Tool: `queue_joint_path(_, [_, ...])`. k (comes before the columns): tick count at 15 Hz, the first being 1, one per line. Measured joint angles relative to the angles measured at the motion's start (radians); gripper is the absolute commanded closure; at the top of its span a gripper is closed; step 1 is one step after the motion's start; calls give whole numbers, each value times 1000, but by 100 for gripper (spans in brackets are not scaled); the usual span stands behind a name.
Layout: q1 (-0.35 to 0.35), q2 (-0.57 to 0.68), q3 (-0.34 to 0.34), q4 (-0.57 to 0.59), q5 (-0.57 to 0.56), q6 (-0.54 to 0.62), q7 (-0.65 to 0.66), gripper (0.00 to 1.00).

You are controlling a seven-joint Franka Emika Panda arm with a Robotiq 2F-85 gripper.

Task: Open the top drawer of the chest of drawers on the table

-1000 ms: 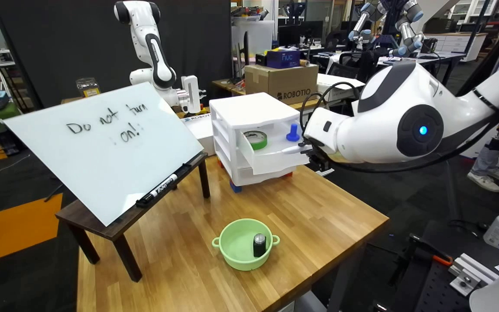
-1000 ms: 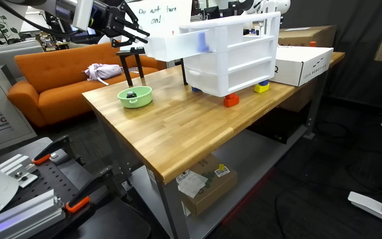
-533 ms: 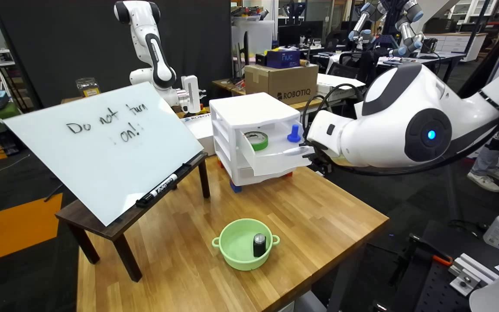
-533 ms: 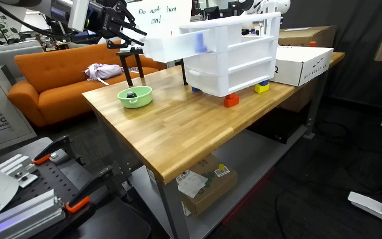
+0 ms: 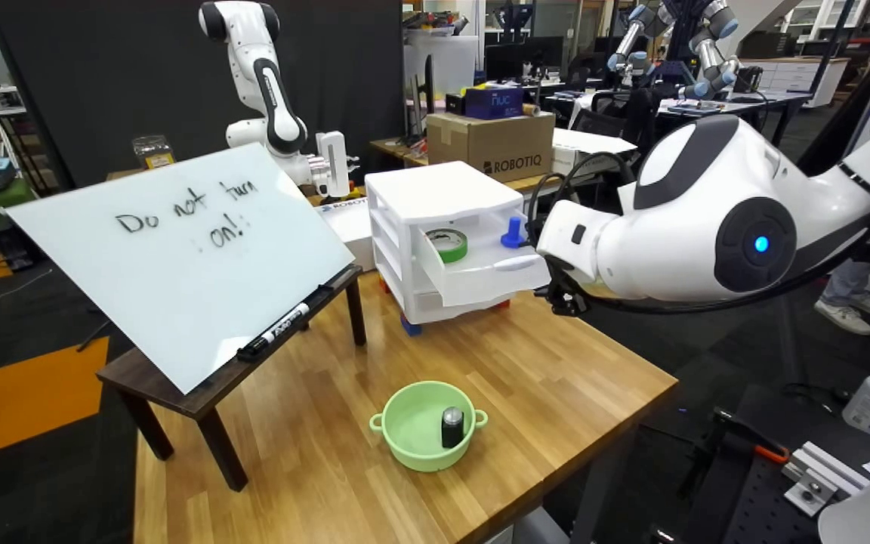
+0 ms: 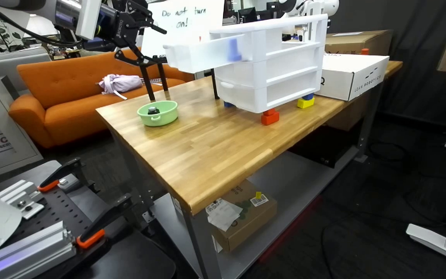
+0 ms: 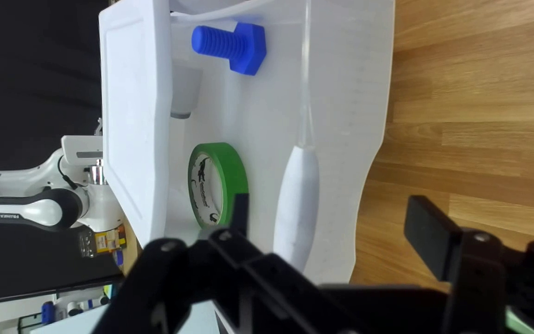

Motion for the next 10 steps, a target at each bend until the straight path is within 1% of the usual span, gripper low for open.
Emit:
queue_joint_path(7, [0,0,0,0,0,0,0,15])
queue_joint_path(8, [0,0,0,0,0,0,0,4])
queue_joint_path(10, [0,0,0,0,0,0,0,0])
